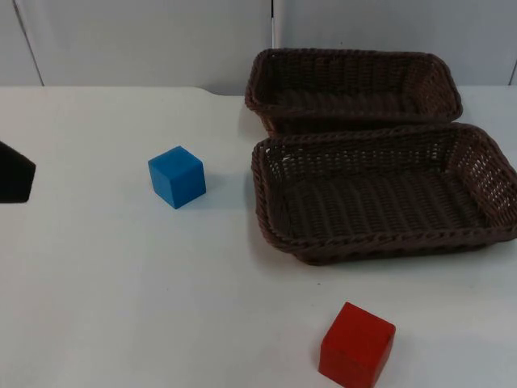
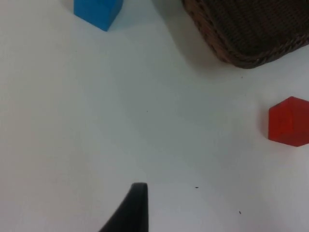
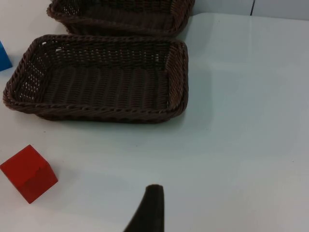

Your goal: Pick up one cube with the left hand and place it into the upper basket. Pick up one cube with the right hand and place it into the lower basket.

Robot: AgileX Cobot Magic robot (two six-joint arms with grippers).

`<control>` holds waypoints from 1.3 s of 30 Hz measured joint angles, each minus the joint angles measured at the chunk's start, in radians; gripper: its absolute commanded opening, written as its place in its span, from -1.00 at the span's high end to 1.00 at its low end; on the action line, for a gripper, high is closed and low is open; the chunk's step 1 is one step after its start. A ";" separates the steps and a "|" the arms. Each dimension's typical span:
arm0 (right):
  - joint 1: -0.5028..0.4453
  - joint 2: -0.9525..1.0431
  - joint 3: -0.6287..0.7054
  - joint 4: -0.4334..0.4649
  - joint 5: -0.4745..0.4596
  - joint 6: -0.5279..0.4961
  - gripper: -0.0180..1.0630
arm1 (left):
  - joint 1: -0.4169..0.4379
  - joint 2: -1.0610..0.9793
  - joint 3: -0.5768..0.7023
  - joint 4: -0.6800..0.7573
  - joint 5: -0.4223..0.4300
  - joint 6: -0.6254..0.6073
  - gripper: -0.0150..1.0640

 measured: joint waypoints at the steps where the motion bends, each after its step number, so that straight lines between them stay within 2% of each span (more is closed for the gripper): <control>1: 0.000 0.000 0.000 0.000 0.000 0.000 -0.53 | -0.011 0.011 -0.004 0.000 -0.001 0.002 -0.97; 10: 0.000 0.000 0.000 0.000 0.000 0.000 -0.53 | -0.153 0.082 -0.117 0.057 -0.002 -0.038 -0.97; 19: 0.000 0.000 0.000 0.000 0.000 0.000 -0.53 | -0.229 0.088 -0.147 0.083 -0.020 -0.065 -0.97; 27: 0.000 0.000 0.000 0.000 0.000 0.000 -0.53 | -0.305 0.125 -0.225 0.114 -0.020 -0.109 -0.97; 32: 0.000 0.000 0.000 0.000 0.000 0.000 -0.53 | -0.400 0.196 -0.298 0.218 -0.020 -0.202 -0.97; 39: 0.000 0.000 0.000 0.000 0.000 0.000 -0.53 | -0.504 0.278 -0.332 0.284 -0.023 -0.265 -0.97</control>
